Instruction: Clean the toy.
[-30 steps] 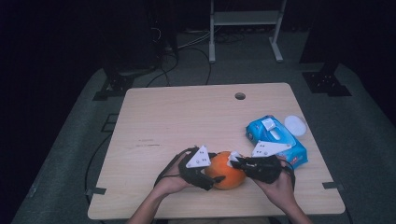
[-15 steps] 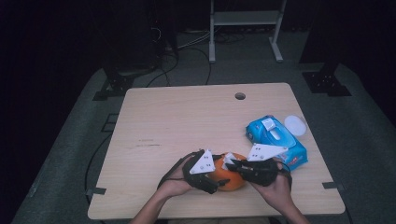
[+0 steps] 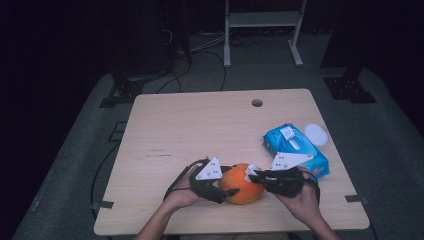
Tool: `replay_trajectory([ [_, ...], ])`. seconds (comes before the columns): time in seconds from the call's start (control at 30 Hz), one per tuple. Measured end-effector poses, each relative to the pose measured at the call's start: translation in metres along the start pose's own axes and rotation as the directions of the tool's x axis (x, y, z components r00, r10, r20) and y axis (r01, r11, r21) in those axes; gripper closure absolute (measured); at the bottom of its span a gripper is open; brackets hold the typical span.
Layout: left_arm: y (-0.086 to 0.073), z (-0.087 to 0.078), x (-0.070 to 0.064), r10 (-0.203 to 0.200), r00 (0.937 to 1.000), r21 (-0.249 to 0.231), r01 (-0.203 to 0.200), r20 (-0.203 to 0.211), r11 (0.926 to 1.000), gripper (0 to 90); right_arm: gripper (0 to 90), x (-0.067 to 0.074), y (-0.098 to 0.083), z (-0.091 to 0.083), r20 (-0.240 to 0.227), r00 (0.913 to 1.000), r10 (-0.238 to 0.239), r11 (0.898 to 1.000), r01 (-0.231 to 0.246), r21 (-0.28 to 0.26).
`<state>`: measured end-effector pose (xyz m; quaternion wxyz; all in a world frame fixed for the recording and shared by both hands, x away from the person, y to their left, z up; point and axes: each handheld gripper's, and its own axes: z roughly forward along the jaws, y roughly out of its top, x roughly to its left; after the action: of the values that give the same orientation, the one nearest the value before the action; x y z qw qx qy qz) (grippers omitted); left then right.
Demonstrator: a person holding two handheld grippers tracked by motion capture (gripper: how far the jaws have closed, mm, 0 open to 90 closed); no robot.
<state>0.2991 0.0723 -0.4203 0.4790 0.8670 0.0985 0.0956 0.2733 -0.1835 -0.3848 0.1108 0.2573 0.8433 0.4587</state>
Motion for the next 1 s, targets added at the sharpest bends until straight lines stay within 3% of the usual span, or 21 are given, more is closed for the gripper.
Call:
replay_trajectory([
  [0.1,0.007,0.000,-0.004,0.044,0.9990,0.002,-0.044,-0.011,0.9990,19.2,81.2,0.003,0.000,0.003,0.004,1.0000,-0.001,1.000,0.001,0.010],
  [0.13,0.011,0.000,-0.007,0.055,0.9984,-0.022,-0.055,-0.006,0.9982,18.1,81.2,0.003,0.001,0.005,0.007,0.9999,-0.008,1.000,0.008,0.005],
  [0.17,0.012,0.001,-0.009,0.062,0.9981,-0.027,-0.062,-0.001,0.9977,18.2,81.2,0.006,0.002,0.006,-0.006,0.9999,-0.010,1.000,0.010,-0.004],
  [0.23,0.012,0.003,-0.011,0.099,0.9951,0.011,-0.099,-0.011,0.9951,22.3,81.1,0.011,0.004,0.009,-0.026,0.9993,-0.027,1.000,0.027,-0.007],
  [0.3,0.009,0.001,-0.008,0.067,0.9977,0.006,-0.067,-0.009,0.9978,26.4,81.1,0.015,0.006,0.011,-0.018,0.9980,-0.061,0.998,0.062,0.011],
  [0.37,0.005,-0.001,-0.002,0.037,0.9992,0.001,-0.037,-0.017,0.9993,28.3,81.2,0.010,0.005,0.007,-0.030,0.9986,-0.043,0.999,0.043,0.004],
  [0.5,-0.002,-0.007,0.009,-0.011,0.9994,-0.002,0.011,-0.034,0.9999,28.0,81.1,-0.002,-0.002,0.003,-0.011,0.9999,-0.004,1.000,0.004,0.023],
  [0.6,-0.001,-0.006,0.008,-0.008,0.9996,-0.009,0.008,-0.028,0.9999,22.4,81.1,-0.007,-0.007,0.005,-0.039,0.9986,0.035,0.999,-0.034,0.024],
  [0.7,0.003,-0.001,0.001,0.025,0.9996,-0.010,-0.025,-0.014,0.9996,22.1,81.1,-0.001,-0.003,0.007,-0.027,0.9996,0.010,1.000,-0.009,0.018],
  [0.83,0.004,0.000,-0.004,0.076,0.9971,-0.001,-0.076,-0.005,0.9971,24.5,81.1,0.015,0.004,0.013,-0.059,0.9971,-0.048,0.999,0.048,-0.004],
  [0.93,0.001,-0.003,0.000,0.047,0.9988,0.000,-0.047,-0.014,0.9989,27.2,81.2,0.012,0.004,0.013,-0.053,0.9975,-0.048,0.999,0.048,-0.002],
  [1.0,0.000,-0.005,0.005,0.027,0.9993,0.007,-0.027,-0.023,0.9996,27.4,81.2,0.006,0.002,0.010,-0.020,0.9989,-0.043,0.999,0.043,0.009],
])
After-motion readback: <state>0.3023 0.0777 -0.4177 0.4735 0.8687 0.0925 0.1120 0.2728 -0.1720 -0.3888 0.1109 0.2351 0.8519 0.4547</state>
